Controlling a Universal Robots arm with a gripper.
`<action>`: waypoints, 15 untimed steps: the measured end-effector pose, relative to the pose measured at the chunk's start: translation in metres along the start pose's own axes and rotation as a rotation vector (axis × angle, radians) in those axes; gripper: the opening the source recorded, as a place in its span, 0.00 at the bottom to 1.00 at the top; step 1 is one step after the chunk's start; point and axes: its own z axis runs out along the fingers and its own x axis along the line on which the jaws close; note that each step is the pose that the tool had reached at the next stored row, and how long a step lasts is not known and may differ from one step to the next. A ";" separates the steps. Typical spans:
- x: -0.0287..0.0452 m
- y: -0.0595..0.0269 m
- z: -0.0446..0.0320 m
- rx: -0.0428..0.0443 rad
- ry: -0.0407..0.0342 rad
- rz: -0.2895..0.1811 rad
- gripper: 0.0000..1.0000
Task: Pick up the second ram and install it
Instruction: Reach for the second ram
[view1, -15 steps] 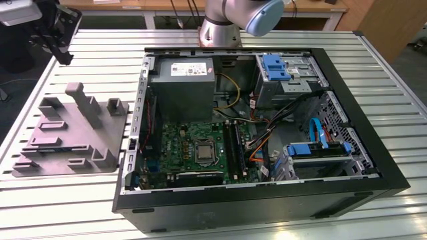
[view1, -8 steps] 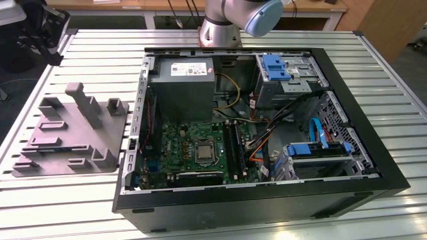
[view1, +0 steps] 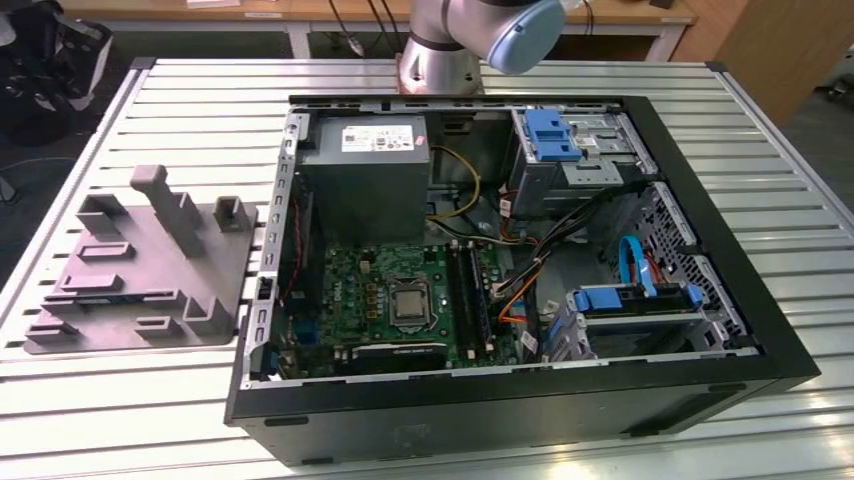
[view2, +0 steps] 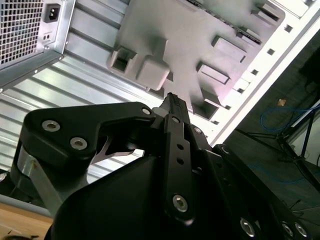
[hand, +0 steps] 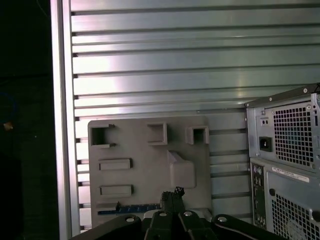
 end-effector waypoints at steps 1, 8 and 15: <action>0.0030 -0.0001 0.0003 0.0000 0.0000 0.000 0.10; 0.0217 -0.0010 0.0029 0.0000 -0.0001 0.000 0.10; 0.0371 -0.0015 0.0061 0.0000 0.0000 0.000 0.10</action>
